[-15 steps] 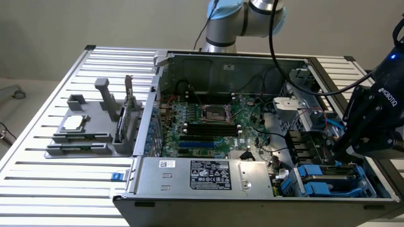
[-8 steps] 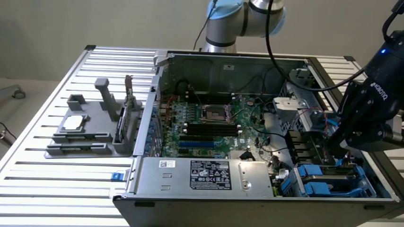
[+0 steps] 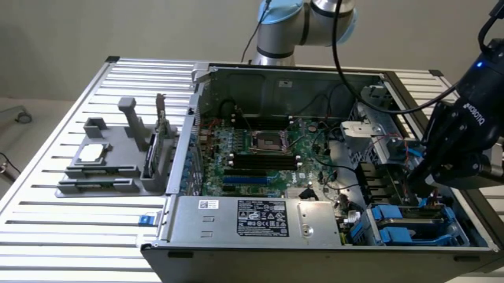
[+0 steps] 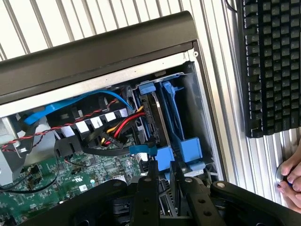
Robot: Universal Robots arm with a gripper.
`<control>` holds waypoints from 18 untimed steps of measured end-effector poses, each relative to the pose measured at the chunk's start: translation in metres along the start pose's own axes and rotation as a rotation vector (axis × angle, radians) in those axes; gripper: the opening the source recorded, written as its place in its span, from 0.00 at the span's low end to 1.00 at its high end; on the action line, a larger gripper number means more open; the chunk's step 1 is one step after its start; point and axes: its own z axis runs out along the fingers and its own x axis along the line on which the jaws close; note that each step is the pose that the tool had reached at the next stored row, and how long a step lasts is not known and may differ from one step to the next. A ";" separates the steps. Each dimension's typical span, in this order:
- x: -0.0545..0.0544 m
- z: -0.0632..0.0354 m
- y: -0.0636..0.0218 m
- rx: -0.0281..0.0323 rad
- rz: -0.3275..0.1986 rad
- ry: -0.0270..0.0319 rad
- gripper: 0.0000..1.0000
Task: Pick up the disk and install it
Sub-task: 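Insert the first disk wire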
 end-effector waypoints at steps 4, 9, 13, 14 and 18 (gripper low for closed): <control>0.001 0.0009 0.0025 0.0000 0.000 0.0000 0.25; 0.002 0.0037 0.0042 0.0000 0.000 0.0001 0.25; 0.002 0.0054 0.0045 0.0001 0.000 0.0003 0.25; 0.003 0.0053 0.0043 0.0000 0.000 0.0002 0.25; 0.011 0.0045 0.0020 0.0000 0.000 0.0002 0.25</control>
